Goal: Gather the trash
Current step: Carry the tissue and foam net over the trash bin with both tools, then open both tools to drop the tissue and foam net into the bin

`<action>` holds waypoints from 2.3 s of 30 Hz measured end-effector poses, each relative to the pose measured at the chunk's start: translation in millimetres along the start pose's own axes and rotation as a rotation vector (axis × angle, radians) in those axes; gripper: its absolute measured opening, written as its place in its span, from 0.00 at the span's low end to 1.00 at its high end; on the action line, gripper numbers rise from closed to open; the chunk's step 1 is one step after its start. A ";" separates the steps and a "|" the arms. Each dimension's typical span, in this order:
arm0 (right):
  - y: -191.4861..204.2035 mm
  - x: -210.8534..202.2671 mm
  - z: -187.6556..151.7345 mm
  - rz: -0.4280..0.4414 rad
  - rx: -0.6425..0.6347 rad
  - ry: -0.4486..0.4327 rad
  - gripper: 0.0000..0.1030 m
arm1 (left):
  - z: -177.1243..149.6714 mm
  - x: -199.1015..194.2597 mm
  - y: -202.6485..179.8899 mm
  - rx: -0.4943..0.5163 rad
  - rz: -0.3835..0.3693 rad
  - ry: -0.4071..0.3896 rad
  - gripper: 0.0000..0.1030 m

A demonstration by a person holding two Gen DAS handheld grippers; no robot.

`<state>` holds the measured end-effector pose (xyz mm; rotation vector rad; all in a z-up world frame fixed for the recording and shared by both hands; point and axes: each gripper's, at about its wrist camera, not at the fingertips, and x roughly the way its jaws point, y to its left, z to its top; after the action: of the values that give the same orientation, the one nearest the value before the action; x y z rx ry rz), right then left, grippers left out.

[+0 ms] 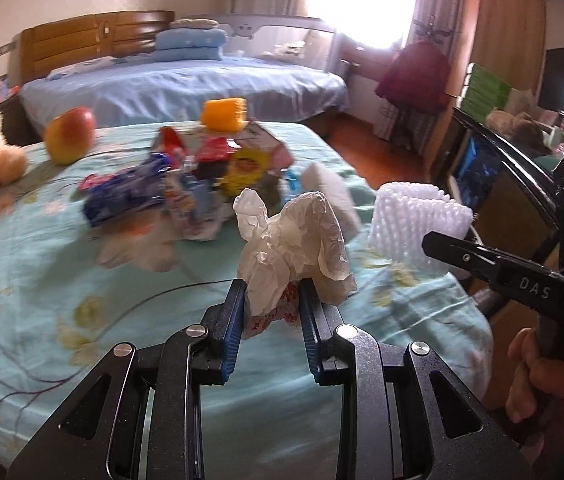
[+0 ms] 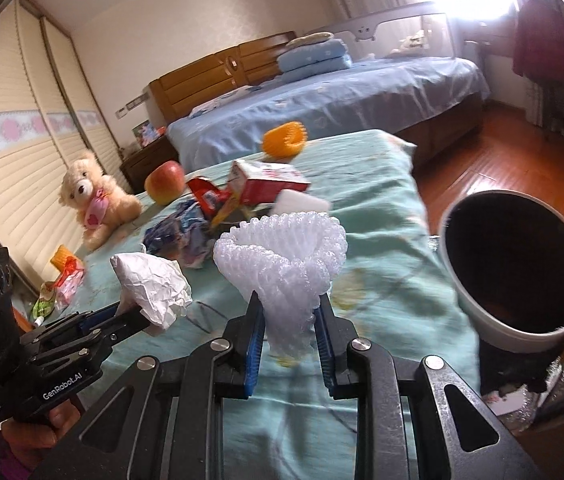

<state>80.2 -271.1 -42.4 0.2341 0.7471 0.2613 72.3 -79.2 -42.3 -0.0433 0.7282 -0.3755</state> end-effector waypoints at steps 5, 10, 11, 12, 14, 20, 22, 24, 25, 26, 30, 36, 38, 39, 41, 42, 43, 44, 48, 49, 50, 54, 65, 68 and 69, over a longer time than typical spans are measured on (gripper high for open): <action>-20.3 -10.4 -2.4 -0.035 0.029 -0.015 0.23 | 6.1 7.4 -21.5 0.037 -0.037 0.005 0.24; -40.3 -21.5 -2.3 -0.074 0.056 -0.030 0.24 | 14.1 17.1 -47.9 0.076 -0.076 0.013 0.25; -44.1 -23.2 -2.2 -0.082 0.061 -0.032 0.24 | 15.6 18.6 -52.2 0.082 -0.084 0.014 0.25; -48.0 -25.2 -2.0 -0.091 0.066 -0.035 0.24 | 17.5 21.3 -57.6 0.090 -0.094 0.017 0.25; -56.0 -28.6 -1.3 -0.109 0.076 -0.040 0.24 | 20.4 25.9 -66.4 0.102 -0.108 0.023 0.25; -81.5 -37.4 1.0 -0.156 0.109 -0.054 0.24 | 29.0 41.0 -88.7 0.134 -0.138 0.043 0.25; -89.4 -38.9 1.4 -0.168 0.121 -0.055 0.24 | 32.5 45.9 -95.4 0.146 -0.147 0.047 0.25; -96.9 -40.4 1.7 -0.180 0.131 -0.056 0.24 | 35.4 50.4 -103.2 0.157 -0.151 0.048 0.25; -100.4 -41.0 2.1 -0.186 0.135 -0.056 0.24 | 37.3 53.1 -106.5 0.161 -0.154 0.050 0.25; -103.3 -41.5 2.4 -0.193 0.138 -0.055 0.24 | 38.9 56.0 -109.4 0.165 -0.158 0.054 0.25; -113.3 -43.2 3.0 -0.214 0.145 -0.056 0.24 | 43.1 66.5 -117.5 0.179 -0.166 0.066 0.25; -125.8 -39.5 5.5 -0.245 0.157 -0.045 0.24 | 50.3 84.0 -131.9 0.195 -0.168 0.095 0.25; -131.8 -38.1 6.3 -0.256 0.162 -0.040 0.24 | 52.3 90.5 -135.4 0.203 -0.172 0.106 0.25; -134.6 -37.3 7.0 -0.261 0.165 -0.037 0.24 | 53.3 92.9 -136.8 0.204 -0.175 0.110 0.25; -140.7 -36.1 8.2 -0.271 0.172 -0.033 0.24 | 55.8 99.1 -141.6 0.209 -0.179 0.119 0.25; -143.9 -35.1 9.2 -0.277 0.175 -0.030 0.24 | 56.8 101.3 -144.2 0.211 -0.180 0.122 0.25; -146.9 -33.9 10.3 -0.282 0.177 -0.027 0.24 | 58.1 104.3 -145.7 0.212 -0.184 0.126 0.25; -149.3 -32.7 11.3 -0.285 0.178 -0.025 0.24 | 59.5 107.4 -147.1 0.212 -0.188 0.133 0.25; -157.1 -27.8 15.9 -0.296 0.177 -0.018 0.24 | 64.1 118.0 -151.4 0.214 -0.195 0.148 0.25; -159.7 -26.4 17.2 -0.297 0.178 -0.015 0.24 | 65.7 120.8 -153.1 0.213 -0.197 0.152 0.26; -162.2 -25.2 17.8 -0.299 0.178 -0.012 0.25 | 67.3 123.4 -154.1 0.213 -0.199 0.156 0.26; -171.8 -20.9 20.7 -0.308 0.186 0.004 0.25 | 71.7 132.3 -158.1 0.216 -0.203 0.166 0.26; -188.5 -11.2 27.1 -0.311 0.202 0.033 0.29 | 77.0 153.7 -168.0 0.216 -0.210 0.209 0.35; -191.5 -10.5 28.4 -0.318 0.213 0.040 0.42 | 77.8 155.2 -167.6 0.216 -0.206 0.211 0.56; -193.5 -10.3 28.7 -0.318 0.218 0.041 0.43 | 77.1 153.7 -166.0 0.213 -0.205 0.205 0.59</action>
<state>121.9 -459.9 -73.6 0.3119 0.8413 -0.1184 174.8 -294.7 -55.4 0.1243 0.8854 -0.6583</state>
